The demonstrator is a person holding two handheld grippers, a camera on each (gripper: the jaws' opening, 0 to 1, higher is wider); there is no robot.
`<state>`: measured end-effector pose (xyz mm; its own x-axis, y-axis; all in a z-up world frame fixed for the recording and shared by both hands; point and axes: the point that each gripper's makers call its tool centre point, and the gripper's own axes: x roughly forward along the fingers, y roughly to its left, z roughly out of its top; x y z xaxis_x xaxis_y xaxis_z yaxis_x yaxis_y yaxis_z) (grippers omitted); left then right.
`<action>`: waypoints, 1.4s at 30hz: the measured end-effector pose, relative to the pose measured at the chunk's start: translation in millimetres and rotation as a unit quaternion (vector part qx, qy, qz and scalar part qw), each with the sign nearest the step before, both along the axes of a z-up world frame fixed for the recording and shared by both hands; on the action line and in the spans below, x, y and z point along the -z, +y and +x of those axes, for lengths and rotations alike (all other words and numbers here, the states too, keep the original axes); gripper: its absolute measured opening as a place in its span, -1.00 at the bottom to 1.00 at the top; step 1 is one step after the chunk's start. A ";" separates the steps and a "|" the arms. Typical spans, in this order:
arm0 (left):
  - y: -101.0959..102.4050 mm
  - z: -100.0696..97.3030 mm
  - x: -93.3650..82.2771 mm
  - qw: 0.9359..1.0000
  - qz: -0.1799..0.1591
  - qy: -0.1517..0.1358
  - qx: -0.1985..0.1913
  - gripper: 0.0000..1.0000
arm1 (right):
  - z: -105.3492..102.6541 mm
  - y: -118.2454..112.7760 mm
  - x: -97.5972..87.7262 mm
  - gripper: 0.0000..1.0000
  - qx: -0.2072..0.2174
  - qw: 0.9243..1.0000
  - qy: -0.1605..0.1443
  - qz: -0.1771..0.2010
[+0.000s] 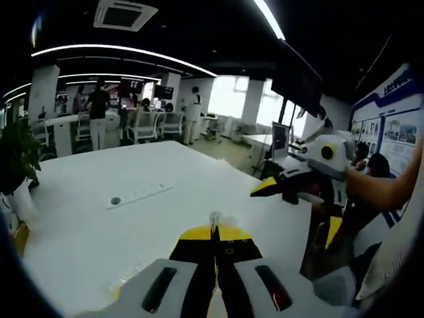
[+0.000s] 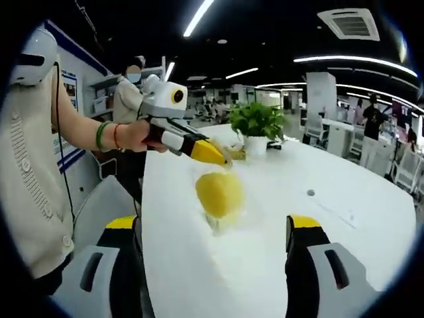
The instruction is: Compare the silicone blocks by pressing each to a similar depth, holding the contact briefly, and releasing to observe deformation and rebound differences across the visible hardness samples.
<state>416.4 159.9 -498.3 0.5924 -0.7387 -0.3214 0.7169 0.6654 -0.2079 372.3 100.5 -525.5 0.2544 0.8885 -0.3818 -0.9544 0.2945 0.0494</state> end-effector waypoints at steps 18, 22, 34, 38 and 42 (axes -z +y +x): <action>-18.9 -1.2 -17.8 0.999 -0.004 -0.015 0.046 -1.00 | 34.0 50.7 19.6 0.52 -0.055 0.997 -0.010 -0.058; -21.6 -0.8 -21.0 0.998 -0.003 -0.017 0.052 -1.00 | 34.7 59.8 22.9 0.51 -0.066 0.996 -0.007 -0.062; -26.5 -10.2 -36.1 0.995 -0.019 -0.020 0.093 -1.00 | 29.4 75.4 25.0 0.08 -0.089 0.995 0.002 -0.054; -31.2 -19.8 -41.2 0.992 -0.035 -0.020 0.122 -1.00 | 27.4 80.9 18.9 -0.09 -0.090 0.995 0.004 -0.036; -30.1 -21.5 -43.3 0.991 -0.042 -0.016 0.129 -1.00 | 18.3 82.9 15.4 -0.31 -0.104 0.994 0.004 -0.032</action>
<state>394.9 129.8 -454.9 0.3893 -0.8903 -0.2364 0.8682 0.4404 -0.2287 390.5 183.5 -540.9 0.0644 0.8958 -0.4398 -0.9946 0.0937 0.0452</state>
